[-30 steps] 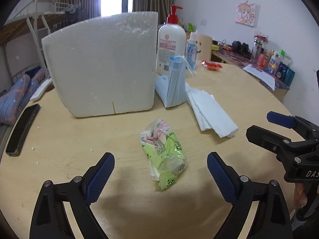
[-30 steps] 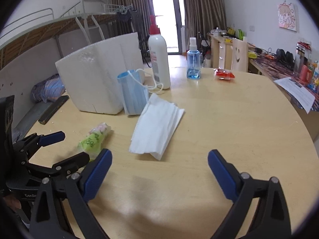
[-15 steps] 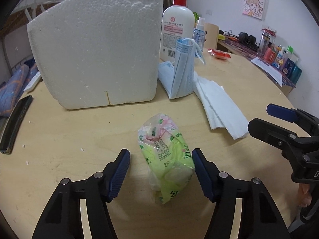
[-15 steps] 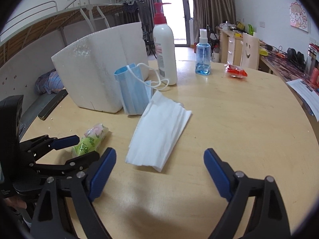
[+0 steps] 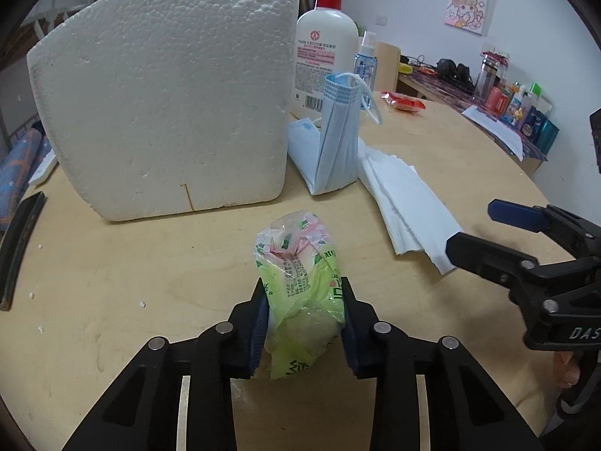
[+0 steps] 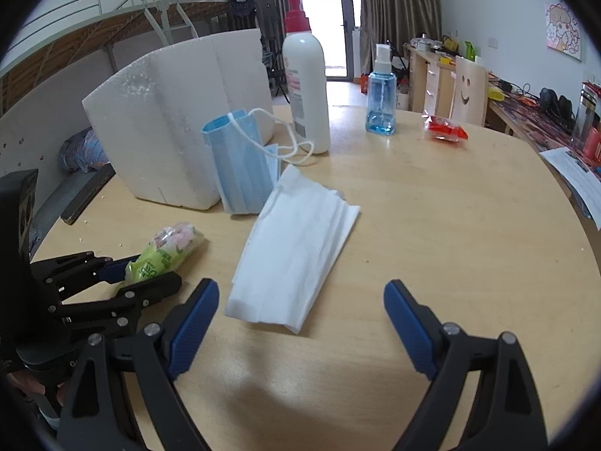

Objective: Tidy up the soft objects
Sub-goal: 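Grasp the green snack bag with the left tool while the right tool grasps the white tissue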

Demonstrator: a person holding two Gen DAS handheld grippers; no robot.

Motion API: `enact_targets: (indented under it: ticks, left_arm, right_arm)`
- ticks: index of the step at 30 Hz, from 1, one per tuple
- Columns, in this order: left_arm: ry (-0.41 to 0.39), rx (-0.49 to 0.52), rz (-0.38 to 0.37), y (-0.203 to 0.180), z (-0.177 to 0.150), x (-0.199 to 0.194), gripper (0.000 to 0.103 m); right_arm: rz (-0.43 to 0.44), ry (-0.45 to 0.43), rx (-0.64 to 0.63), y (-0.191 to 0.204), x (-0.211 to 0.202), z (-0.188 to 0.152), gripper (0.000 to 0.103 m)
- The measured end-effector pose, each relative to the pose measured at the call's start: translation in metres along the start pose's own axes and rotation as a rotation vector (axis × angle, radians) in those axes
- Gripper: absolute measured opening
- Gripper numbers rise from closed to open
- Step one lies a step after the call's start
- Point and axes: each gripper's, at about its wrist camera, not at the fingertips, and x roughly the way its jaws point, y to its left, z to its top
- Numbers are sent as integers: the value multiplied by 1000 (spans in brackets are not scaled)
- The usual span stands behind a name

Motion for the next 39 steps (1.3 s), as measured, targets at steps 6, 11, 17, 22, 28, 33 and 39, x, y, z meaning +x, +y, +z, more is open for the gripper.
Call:
enact_targets:
  ticks: [6, 11, 17, 22, 28, 33, 39]
  left_arm:
    - [-25, 10, -22, 7, -1, -7, 34]
    - [-51, 25, -48, 11, -2, -13, 34]
    - [-72, 15, -69, 20, -4, -19, 34]
    - [-88, 13, -77, 28, -11, -27, 34]
    - [-112, 11, -82, 31, -16, -38, 34]
    - [-134, 12, -83, 29, -21, -50, 34]
    - [-167, 17, -82, 29, -28, -68, 34]
  right_arm:
    - [-5, 33, -10, 6, 9, 1, 77]
    - [-29, 51, -8, 10, 14, 0, 67]
    - [-53, 82, -24, 21, 21, -2, 46]
    - [-60, 101, -28, 26, 23, -3, 21]
    - [-43, 91, -36, 31, 17, -5, 11]
    - [-26, 40, -25, 34, -6, -4, 11]
    - [-33, -21, -13, 35, -37, -6, 11]
